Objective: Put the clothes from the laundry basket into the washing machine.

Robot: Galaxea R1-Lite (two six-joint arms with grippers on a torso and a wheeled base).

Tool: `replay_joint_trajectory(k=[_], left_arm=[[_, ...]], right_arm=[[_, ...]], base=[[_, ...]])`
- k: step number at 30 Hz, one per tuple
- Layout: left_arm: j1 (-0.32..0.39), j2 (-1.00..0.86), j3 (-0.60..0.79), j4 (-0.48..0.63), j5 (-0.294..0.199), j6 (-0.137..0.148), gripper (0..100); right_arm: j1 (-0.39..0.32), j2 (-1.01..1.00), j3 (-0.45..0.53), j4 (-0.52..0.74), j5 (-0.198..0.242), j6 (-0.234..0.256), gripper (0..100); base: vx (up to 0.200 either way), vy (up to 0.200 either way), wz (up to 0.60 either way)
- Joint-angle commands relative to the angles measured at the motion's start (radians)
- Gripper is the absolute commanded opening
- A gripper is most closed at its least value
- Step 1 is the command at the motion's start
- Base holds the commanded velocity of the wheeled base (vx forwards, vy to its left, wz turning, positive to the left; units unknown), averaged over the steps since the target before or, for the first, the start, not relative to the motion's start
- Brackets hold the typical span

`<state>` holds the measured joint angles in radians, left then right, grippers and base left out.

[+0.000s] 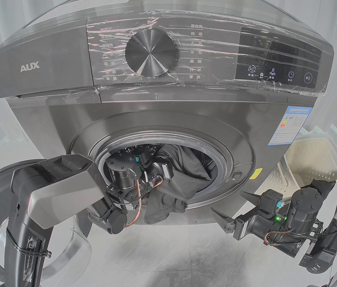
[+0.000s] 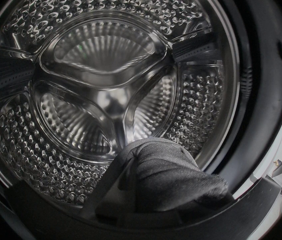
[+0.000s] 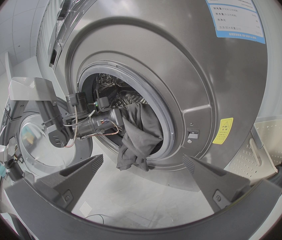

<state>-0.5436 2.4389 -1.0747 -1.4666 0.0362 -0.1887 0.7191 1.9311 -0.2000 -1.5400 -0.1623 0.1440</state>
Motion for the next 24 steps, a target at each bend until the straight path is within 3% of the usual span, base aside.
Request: replay_joint_trajectory(k=[1,4,11,20,21,24], left_arm=[[0.031,0.051,-0.096,0.040,0.010,0.006,0],[0.039,0.066,-0.182,0.058,0.059,0.006,0],[0.039,0.103,-0.307,0.081,0.113,0.008,0],[0.048,0.121,-0.304,0.089,0.116,0.008,0],[0.048,0.121,-0.304,0.089,0.116,0.006,100],[0.039,0.109,-0.274,0.091,0.116,0.005,100]], right_arm=[[0.002,0.008,0.001,0.000,0.000,0.000,100],[0.002,0.009,0.001,0.000,-0.002,0.002,100],[0.000,0.009,0.001,0.000,-0.002,0.002,100],[0.000,0.011,0.001,0.000,0.000,0.002,100],[0.000,0.011,0.001,0.000,0.001,0.002,100],[0.000,0.011,0.001,0.000,0.001,0.002,100]], base=[[0.000,0.000,0.00],[0.000,0.000,0.00],[0.000,0.000,0.00],[0.000,0.000,0.00],[0.000,0.000,0.00],[0.000,0.000,0.00]])
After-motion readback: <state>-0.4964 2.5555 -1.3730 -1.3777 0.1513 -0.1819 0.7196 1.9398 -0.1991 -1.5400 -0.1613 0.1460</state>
